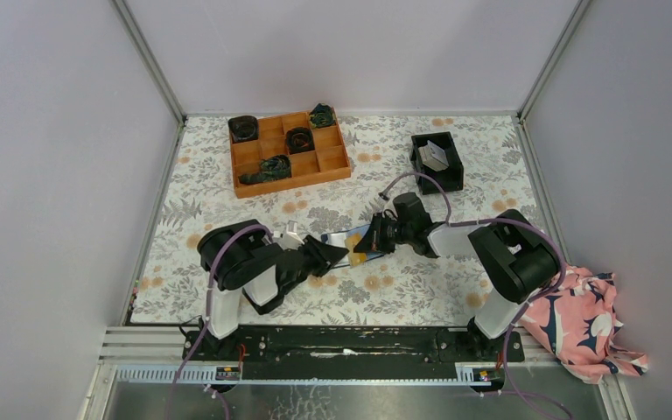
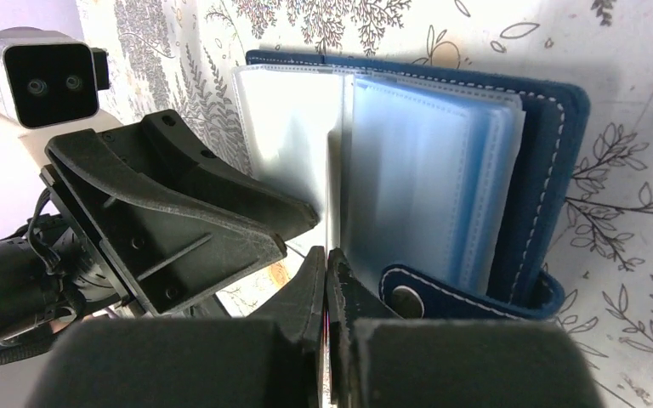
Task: Put the credit cards into the card holder
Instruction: Insert the credit card into the card holder.
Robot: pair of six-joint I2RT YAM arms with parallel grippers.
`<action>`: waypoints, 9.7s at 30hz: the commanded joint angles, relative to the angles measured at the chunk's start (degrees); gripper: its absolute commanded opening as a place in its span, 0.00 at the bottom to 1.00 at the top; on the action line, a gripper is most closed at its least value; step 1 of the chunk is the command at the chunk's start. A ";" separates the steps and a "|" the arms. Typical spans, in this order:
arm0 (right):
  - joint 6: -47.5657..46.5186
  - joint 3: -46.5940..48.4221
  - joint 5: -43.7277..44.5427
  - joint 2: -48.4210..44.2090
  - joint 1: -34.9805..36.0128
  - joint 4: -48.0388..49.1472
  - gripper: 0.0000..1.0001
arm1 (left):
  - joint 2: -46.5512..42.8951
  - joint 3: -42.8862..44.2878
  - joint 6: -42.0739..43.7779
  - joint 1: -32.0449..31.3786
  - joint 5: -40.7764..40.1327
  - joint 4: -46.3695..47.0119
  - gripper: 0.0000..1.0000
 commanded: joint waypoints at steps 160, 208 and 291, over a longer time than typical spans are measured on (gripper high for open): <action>-10.48 0.17 20.47 -8.73 -1.65 -16.21 0.26 | -20.54 3.01 1.97 -1.60 -6.68 -27.73 0.00; -10.26 -0.95 20.18 -8.47 -1.64 -15.07 0.26 | -14.18 3.03 1.48 -1.53 -5.52 -20.54 0.00; -10.29 -1.45 19.64 -7.23 -1.67 -14.28 0.26 | -8.80 6.53 0.23 -6.09 -11.39 -23.76 0.00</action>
